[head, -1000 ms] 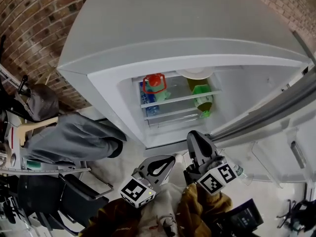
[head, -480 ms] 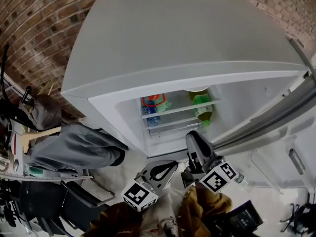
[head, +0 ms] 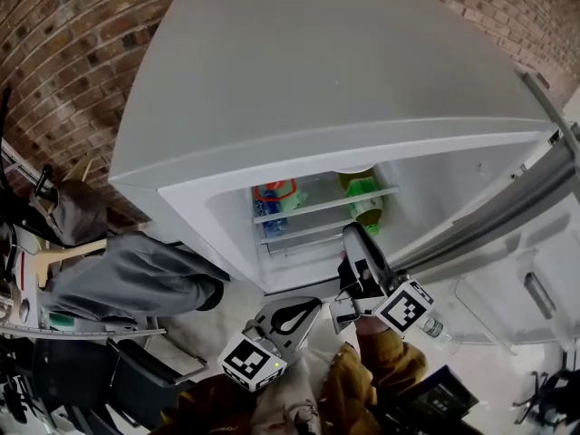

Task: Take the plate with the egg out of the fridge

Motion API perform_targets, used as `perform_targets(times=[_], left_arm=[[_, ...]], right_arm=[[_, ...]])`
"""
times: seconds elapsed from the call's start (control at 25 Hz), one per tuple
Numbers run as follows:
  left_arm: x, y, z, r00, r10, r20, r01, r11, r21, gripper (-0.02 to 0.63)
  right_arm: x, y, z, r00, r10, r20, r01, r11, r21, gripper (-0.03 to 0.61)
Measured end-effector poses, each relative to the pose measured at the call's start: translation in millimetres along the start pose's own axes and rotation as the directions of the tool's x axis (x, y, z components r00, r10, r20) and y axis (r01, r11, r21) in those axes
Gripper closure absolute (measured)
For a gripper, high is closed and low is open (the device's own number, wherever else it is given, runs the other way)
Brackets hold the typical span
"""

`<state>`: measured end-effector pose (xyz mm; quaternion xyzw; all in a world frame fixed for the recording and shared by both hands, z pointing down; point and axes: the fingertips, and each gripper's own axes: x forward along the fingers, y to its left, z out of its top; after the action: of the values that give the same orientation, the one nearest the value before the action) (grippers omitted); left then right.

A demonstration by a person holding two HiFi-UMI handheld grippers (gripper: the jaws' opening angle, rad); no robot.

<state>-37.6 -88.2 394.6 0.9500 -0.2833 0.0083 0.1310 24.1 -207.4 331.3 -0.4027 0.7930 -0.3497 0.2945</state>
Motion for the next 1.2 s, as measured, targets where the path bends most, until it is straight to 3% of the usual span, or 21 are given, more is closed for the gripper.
perform_targets(times=[0.16,0.48,0.8,1.2], left_arm=[[2,1,1,1.000,0.012,-0.006,-0.012,1.000,0.005,0.606],[7,4,8,0.999,0.048,0.007,-0.048,0.999,-0.019,0.606],[13,15,25,0.991,0.124,0.041,-0.124,0.992,0.015,0.606],[23,21,37,0.986,0.153,0.057,-0.156,0.986,0.052,0.606]], right_arm=[[9,-1,12,1.000,0.005,0.002,-0.005,1.000,0.023,0.488],[20,-12,23,0.999,-0.028,0.018,0.025,0.986,0.162,0.482],[29,-16,31,0.999,-0.024,0.030,0.017,0.972,0.233,0.480],[42,-23,40,0.999,-0.015,0.052,-0.003,0.943,0.333,0.480]])
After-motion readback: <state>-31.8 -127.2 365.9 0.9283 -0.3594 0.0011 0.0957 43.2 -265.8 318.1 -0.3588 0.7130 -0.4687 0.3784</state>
